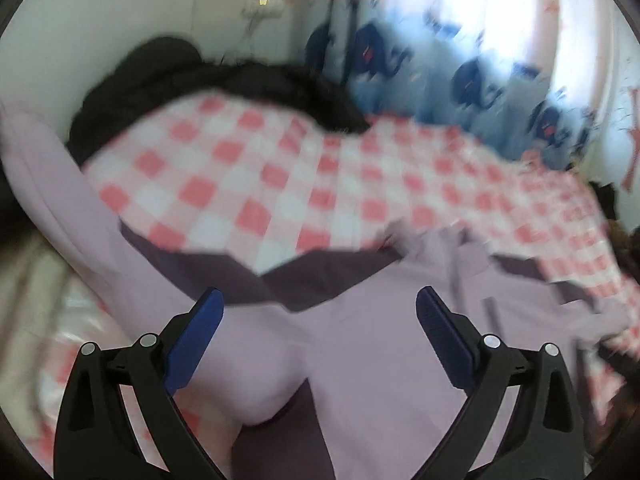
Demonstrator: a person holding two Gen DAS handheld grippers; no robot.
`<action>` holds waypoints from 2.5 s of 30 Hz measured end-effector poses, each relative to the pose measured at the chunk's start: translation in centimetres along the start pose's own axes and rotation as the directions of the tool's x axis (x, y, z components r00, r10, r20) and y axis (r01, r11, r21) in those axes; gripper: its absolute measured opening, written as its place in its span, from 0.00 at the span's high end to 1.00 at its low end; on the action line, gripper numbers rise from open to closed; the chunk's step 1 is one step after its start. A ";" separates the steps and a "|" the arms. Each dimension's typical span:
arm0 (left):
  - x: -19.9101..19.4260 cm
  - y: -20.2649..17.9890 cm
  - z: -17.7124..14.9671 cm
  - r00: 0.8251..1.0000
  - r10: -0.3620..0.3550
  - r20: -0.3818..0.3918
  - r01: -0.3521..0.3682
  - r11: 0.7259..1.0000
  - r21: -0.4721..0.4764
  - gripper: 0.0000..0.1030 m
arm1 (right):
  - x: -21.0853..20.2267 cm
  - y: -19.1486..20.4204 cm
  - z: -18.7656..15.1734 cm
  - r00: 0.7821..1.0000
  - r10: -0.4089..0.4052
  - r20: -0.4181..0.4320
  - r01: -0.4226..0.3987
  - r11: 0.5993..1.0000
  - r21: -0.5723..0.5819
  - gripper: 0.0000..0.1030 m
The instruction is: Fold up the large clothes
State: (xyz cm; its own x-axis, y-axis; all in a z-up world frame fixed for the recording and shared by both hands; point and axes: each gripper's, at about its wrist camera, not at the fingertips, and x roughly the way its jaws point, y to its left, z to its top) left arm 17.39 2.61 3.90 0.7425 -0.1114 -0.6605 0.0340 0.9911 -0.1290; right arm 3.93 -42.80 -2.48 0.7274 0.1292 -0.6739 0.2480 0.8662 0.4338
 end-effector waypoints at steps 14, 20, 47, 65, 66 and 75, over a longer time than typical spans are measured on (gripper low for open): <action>6.2 5.6 -5.2 0.986 0.066 -0.154 -0.072 0.997 -0.030 0.10 | 2.1 -6.2 2.8 0.999 -0.008 -0.038 0.005 0.997 -0.071 0.06; -0.1 0.0 -8.3 0.990 -0.111 -0.088 0.110 0.994 -0.016 0.10 | -7.4 -18.0 4.6 0.991 0.037 0.129 -0.068 0.965 0.251 0.06; 1.5 -6.6 -16.0 0.976 -0.169 -0.136 0.173 0.985 0.013 0.08 | -9.5 -39.9 10.2 0.949 -0.081 0.306 -0.134 0.773 0.620 0.86; -0.7 -7.2 -14.9 0.993 -0.083 -0.087 0.091 0.991 0.101 0.08 | -17.1 -20.6 13.7 0.805 0.088 0.587 -0.323 0.895 0.308 0.86; -0.7 -7.1 -14.9 0.992 -0.084 -0.093 0.093 0.990 0.102 0.08 | -16.9 -19.7 13.9 0.809 0.091 0.581 -0.314 0.902 0.297 0.86; -1.8 -7.3 -14.8 0.994 -0.081 -0.070 0.089 0.988 0.125 0.08 | -17.0 -17.1 13.8 0.812 0.098 0.576 -0.307 0.910 0.278 0.86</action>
State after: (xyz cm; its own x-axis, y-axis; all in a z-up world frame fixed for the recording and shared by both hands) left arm 5.92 -5.50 -4.97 0.6885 -0.1959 -0.6982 0.1835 0.9785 -0.0936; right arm -3.89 -66.45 9.83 0.9832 -0.0882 -0.1601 0.1802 0.6142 0.7683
